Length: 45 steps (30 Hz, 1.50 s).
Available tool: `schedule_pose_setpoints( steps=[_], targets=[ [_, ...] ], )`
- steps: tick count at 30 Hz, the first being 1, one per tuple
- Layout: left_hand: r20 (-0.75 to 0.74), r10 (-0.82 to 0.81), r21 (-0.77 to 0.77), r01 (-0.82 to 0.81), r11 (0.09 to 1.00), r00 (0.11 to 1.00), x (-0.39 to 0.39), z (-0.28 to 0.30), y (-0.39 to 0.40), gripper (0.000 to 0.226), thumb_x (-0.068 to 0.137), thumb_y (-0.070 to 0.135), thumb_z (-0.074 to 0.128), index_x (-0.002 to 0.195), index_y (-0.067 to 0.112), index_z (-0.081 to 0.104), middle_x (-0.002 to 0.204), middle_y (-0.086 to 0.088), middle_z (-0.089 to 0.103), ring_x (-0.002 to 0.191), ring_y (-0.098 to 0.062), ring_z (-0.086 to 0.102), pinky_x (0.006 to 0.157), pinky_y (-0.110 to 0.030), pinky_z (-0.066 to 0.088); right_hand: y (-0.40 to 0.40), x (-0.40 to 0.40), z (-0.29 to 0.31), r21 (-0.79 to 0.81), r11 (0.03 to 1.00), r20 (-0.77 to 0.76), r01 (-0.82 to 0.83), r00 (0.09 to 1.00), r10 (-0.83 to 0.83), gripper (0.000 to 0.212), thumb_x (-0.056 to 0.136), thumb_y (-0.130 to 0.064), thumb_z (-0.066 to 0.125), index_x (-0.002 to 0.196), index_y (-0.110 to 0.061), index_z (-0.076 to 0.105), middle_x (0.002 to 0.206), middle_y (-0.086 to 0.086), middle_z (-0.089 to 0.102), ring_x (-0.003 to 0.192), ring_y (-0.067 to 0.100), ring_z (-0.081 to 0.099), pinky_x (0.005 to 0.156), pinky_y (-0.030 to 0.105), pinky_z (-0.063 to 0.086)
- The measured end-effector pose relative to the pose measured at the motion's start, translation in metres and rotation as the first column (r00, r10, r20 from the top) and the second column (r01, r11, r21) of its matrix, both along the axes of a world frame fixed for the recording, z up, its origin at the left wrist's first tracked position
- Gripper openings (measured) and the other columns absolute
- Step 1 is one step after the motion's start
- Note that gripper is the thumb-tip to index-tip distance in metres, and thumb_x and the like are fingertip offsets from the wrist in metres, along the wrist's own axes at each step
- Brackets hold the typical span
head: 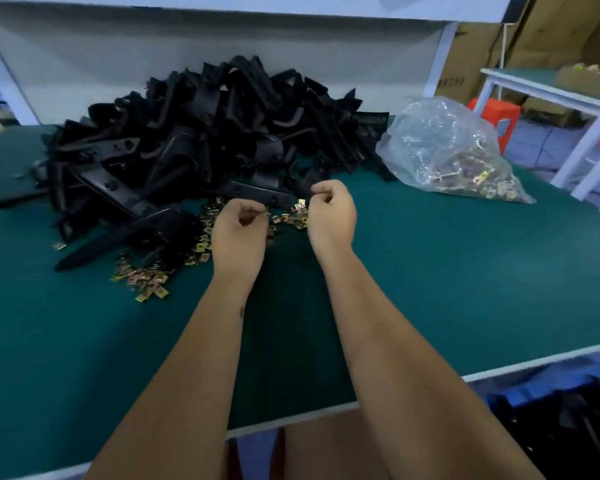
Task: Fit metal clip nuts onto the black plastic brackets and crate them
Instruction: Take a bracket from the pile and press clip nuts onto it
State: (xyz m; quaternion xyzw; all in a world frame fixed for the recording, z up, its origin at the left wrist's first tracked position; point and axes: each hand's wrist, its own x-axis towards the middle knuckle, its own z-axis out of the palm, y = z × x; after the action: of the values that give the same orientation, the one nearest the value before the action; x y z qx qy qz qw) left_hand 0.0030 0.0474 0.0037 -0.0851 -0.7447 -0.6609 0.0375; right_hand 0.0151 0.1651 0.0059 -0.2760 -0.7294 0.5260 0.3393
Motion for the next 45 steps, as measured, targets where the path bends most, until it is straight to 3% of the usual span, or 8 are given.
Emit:
schedule_pose_setpoints(
  steps=[7, 13, 19, 28, 32, 36, 41, 45],
  targets=[
    [0.025, 0.150, -0.076, -0.147, 0.986, 0.988, -0.025, -0.008, 0.009, 0.015, 0.094, 0.016, 0.053, 0.086, 0.024, 0.062, 0.082, 0.008, 0.062, 0.071, -0.011, 0.057, 0.060, -0.028, 0.045, 0.009, -0.032, -0.011, 0.408, 0.885, 0.415, -0.225, 0.909, 0.040, 0.041, 0.091, -0.045, 0.057, 0.128, -0.029, 0.060, 0.128, 0.005, 0.052, 0.119, 0.027, 0.046, 0.100, 0.039, 0.038],
    [0.028, 0.190, -0.200, -0.181, 0.963, 0.981, -0.033, -0.010, 0.018, 0.016, 0.094, 0.019, 0.048, 0.085, 0.022, 0.061, 0.075, 0.010, 0.057, 0.063, -0.004, 0.049, 0.052, -0.024, 0.035, 0.014, -0.047, -0.012, 0.476, 0.844, 0.479, -0.248, 0.878, -0.012, 0.055, 0.090, -0.052, 0.057, 0.141, -0.035, 0.046, 0.134, 0.007, 0.045, 0.123, 0.030, 0.044, 0.098, 0.041, 0.033],
    [0.023, 0.174, -0.186, -0.167, 0.968, 0.984, -0.033, -0.012, 0.018, 0.016, 0.095, 0.020, 0.049, 0.084, 0.020, 0.061, 0.070, 0.009, 0.056, 0.058, -0.006, 0.047, 0.051, -0.024, 0.035, 0.013, -0.044, -0.013, 0.448, 0.869, 0.350, -0.212, 0.935, 0.048, 0.017, 0.086, -0.036, 0.065, 0.102, -0.035, 0.060, 0.112, -0.003, 0.048, 0.113, 0.025, 0.045, 0.090, 0.032, 0.030],
    [0.036, 0.142, -0.196, -0.132, 0.972, 0.989, -0.031, -0.009, 0.017, 0.016, 0.093, 0.022, 0.049, 0.084, 0.028, 0.061, 0.075, 0.010, 0.061, 0.065, -0.008, 0.053, 0.054, -0.028, 0.037, 0.005, -0.044, -0.012, 0.530, 0.773, 0.391, -0.350, 0.909, 0.144, 0.042, 0.089, -0.047, 0.064, 0.127, -0.031, 0.059, 0.124, -0.007, 0.061, 0.120, 0.021, 0.037, 0.089, 0.032, 0.023],
    [0.043, 0.137, -0.227, -0.124, 0.966, 0.990, -0.030, -0.007, 0.016, 0.015, 0.095, 0.024, 0.049, 0.087, 0.029, 0.060, 0.077, 0.011, 0.061, 0.068, -0.008, 0.054, 0.055, -0.028, 0.035, 0.004, -0.039, -0.007, 0.314, 0.874, 0.202, -0.369, 0.926, 0.319, 0.028, 0.083, -0.021, 0.073, 0.111, -0.027, 0.068, 0.114, -0.001, 0.062, 0.112, 0.020, 0.051, 0.098, 0.034, 0.043],
    [0.003, 0.119, -0.114, -0.118, 0.986, 0.993, -0.028, -0.006, 0.017, 0.013, 0.093, 0.017, 0.051, 0.096, 0.024, 0.062, 0.091, 0.007, 0.062, 0.083, -0.014, 0.058, 0.065, -0.029, 0.040, 0.005, -0.033, 0.003, -0.120, 0.922, -0.196, -0.368, 0.919, 0.341, 0.020, 0.083, 0.000, 0.067, 0.086, -0.020, 0.068, 0.079, -0.006, 0.066, 0.068, 0.003, 0.061, 0.062, 0.018, 0.048],
    [-0.362, 0.270, -0.353, -0.399, 0.846, 0.892, -0.031, 0.001, 0.009, 0.062, 0.079, -0.001, 0.056, 0.134, 0.028, 0.051, 0.151, -0.003, 0.032, 0.132, -0.026, 0.028, 0.093, -0.021, 0.024, 0.012, -0.027, 0.012, -0.535, 0.709, -0.510, -0.459, 0.845, 0.162, 0.019, 0.088, 0.005, 0.053, 0.076, -0.008, 0.059, 0.059, -0.001, 0.060, 0.045, 0.011, 0.050, 0.047, 0.024, 0.045],
    [-0.299, 0.176, -0.339, -0.277, 0.899, 0.938, -0.043, -0.002, -0.003, 0.043, 0.094, 0.010, 0.056, 0.134, 0.027, 0.057, 0.145, 0.004, 0.050, 0.136, -0.020, 0.039, 0.106, -0.026, 0.033, 0.010, -0.021, 0.015, -0.554, 0.577, -0.606, -0.600, 0.766, 0.214, 0.011, 0.092, -0.011, 0.059, 0.082, -0.007, 0.062, 0.063, 0.001, 0.061, 0.049, 0.010, 0.051, 0.049, 0.021, 0.046]
  ],
)
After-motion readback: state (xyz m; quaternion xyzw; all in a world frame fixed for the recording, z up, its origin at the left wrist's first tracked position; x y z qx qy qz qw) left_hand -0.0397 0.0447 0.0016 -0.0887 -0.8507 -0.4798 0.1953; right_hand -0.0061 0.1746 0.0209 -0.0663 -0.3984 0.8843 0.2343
